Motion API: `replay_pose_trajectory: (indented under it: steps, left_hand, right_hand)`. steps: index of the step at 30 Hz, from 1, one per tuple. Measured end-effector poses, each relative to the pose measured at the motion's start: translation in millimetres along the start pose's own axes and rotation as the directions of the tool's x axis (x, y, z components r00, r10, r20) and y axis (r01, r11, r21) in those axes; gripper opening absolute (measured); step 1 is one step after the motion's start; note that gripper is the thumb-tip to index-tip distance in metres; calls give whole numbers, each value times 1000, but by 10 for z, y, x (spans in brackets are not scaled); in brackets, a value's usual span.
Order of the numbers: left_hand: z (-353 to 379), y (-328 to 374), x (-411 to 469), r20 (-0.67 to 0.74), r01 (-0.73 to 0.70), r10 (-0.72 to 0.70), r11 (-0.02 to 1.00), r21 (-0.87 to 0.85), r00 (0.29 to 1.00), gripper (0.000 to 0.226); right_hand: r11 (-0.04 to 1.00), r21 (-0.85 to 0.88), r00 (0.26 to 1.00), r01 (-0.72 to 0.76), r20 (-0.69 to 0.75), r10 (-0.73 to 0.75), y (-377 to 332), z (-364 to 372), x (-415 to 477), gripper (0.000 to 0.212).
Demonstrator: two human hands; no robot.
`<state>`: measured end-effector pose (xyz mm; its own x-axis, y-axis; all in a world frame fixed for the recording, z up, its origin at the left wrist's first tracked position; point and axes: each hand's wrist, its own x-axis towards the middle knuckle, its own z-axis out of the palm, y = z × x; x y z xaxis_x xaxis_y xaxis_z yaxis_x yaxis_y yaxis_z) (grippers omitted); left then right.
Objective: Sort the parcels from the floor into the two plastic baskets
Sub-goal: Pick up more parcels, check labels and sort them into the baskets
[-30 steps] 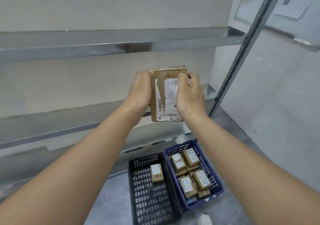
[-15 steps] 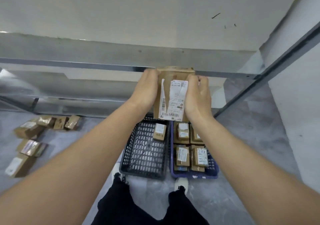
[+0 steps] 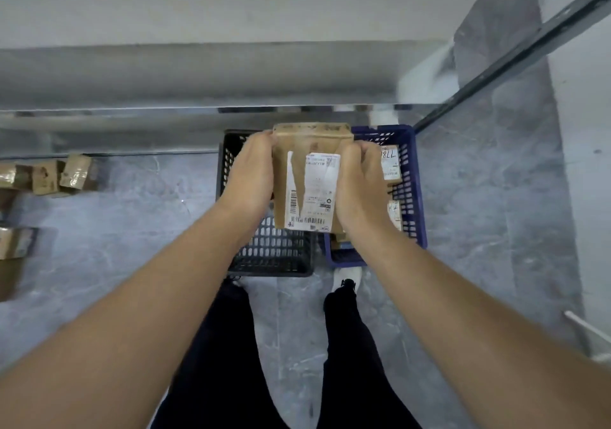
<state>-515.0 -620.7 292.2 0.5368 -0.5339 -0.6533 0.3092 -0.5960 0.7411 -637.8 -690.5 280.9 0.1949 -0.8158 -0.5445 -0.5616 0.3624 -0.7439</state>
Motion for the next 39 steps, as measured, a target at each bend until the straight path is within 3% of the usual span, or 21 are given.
replay_pose_trajectory:
  steps: [6, 12, 20, 25, 31, 35, 39]
  left_hand:
    - [78, -903, 615, -13, 144, -145, 989, -34, 989, 44]
    - [46, -1782, 1143, -25, 237, -238, 971, -35, 971, 45]
    - [37, -2781, 1590, -49, 331, -335, 941, -69, 941, 43]
    - [35, -3237, 1948, -27, 406, -409, 911, -67, 912, 44]
    - [129, -3709, 2540, -14, 455, -458, 887, -82, 889, 44]
    - [219, -4016, 2913, -34, 457, -461, 886, -75, 887, 49]
    - [306, -4241, 3147, -16, 482, -485, 872, -83, 874, 50]
  right_hand:
    - [996, -13, 995, -93, 43, 93, 889, 472, 340, 15]
    - [980, -41, 979, -196, 41, 198, 1765, 1000, 766, 37]
    - [931, -34, 913, -364, 185, 364, 2572, 1634, 1046, 55]
    - [930, -37, 907, -367, 208, 366, 2949, 1903, 1278, 62]
    - [926, -23, 904, -376, 209, 372, 3477, 2224, 1680, 98]
    - [923, -4, 903, -385, 202, 378, 3773, 2429, 1920, 92]
    - [909, -24, 888, -416, 203, 412, 4045, 2619, 2142, 106]
